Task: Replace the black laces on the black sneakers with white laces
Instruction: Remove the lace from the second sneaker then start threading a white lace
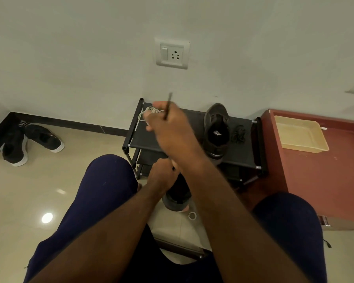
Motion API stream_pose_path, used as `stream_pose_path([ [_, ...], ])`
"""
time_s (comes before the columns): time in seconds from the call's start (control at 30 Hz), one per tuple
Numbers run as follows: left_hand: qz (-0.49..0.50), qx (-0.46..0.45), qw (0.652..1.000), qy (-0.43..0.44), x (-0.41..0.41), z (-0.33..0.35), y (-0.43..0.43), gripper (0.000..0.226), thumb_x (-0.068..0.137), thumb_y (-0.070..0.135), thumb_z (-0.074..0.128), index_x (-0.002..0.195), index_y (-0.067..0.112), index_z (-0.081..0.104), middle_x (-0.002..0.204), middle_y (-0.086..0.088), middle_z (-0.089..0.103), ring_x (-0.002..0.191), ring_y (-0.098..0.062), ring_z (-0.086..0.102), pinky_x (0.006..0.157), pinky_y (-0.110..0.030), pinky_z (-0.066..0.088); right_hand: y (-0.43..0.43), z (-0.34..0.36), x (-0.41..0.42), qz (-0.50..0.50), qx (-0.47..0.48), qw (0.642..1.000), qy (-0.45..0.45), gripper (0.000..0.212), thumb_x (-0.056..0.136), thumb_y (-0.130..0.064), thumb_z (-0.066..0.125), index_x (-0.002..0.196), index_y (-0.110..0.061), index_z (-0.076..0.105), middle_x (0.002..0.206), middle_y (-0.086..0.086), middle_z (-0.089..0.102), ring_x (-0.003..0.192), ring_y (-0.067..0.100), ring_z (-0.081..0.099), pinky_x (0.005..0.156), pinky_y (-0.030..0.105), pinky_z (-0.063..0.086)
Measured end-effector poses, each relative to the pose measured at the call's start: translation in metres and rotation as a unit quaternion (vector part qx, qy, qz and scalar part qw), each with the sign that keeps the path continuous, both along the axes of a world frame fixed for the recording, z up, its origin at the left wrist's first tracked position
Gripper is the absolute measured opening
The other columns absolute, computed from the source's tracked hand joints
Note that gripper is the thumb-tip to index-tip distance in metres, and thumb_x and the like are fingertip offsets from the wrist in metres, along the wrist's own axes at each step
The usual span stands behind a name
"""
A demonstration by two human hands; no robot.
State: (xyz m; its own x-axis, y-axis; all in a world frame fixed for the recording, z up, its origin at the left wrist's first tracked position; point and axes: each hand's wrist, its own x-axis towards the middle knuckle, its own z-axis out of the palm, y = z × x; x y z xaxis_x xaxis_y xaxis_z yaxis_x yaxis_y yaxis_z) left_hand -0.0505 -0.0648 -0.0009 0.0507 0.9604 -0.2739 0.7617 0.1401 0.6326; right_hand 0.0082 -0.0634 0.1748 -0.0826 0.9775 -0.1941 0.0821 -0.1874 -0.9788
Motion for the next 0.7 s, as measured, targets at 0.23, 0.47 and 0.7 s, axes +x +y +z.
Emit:
stream_pose_path([
  [0.23, -0.048, -0.001, 0.999, 0.020, -0.016, -0.006, 0.000, 0.023, 0.095, 0.027, 0.053, 0.103, 0.014, 0.070, 0.092, -0.009, 0.069, 0.084, -0.026, 0.065, 0.072, -0.032, 0.049, 0.002, -0.088, 0.066, -0.081, -0.035, 0.987, -0.135, 0.026, 0.096, -0.021, 0.063, 0.122, -0.019, 0.064, 0.121, 0.004, 0.068, 0.102, 0.009, 0.065, 0.081, 0.021, 0.050],
  [0.47, -0.062, 0.033, 0.997, 0.043, -0.012, -0.002, 0.003, 0.021, 0.093, 0.027, 0.056, 0.091, 0.011, 0.069, 0.081, -0.007, 0.063, 0.074, -0.025, 0.062, 0.064, -0.032, 0.046, -0.020, -0.177, 0.108, -0.100, -0.103, 0.959, -0.244, 0.015, 0.096, -0.019, 0.062, 0.089, -0.012, 0.073, 0.083, 0.006, 0.073, 0.065, 0.010, 0.066, 0.058, 0.025, 0.051],
  [0.7, -0.068, 0.047, 0.995, 0.057, -0.010, -0.008, -0.004, 0.021, 0.095, 0.026, 0.056, 0.091, 0.011, 0.069, 0.076, 0.001, 0.055, 0.071, -0.020, 0.058, 0.063, -0.028, 0.037, -0.011, -0.193, 0.094, -0.059, -0.038, 0.960, -0.270, 0.017, 0.092, -0.022, 0.066, 0.098, -0.013, 0.078, 0.089, -0.001, 0.075, 0.083, 0.012, 0.070, 0.079, 0.038, 0.059],
])
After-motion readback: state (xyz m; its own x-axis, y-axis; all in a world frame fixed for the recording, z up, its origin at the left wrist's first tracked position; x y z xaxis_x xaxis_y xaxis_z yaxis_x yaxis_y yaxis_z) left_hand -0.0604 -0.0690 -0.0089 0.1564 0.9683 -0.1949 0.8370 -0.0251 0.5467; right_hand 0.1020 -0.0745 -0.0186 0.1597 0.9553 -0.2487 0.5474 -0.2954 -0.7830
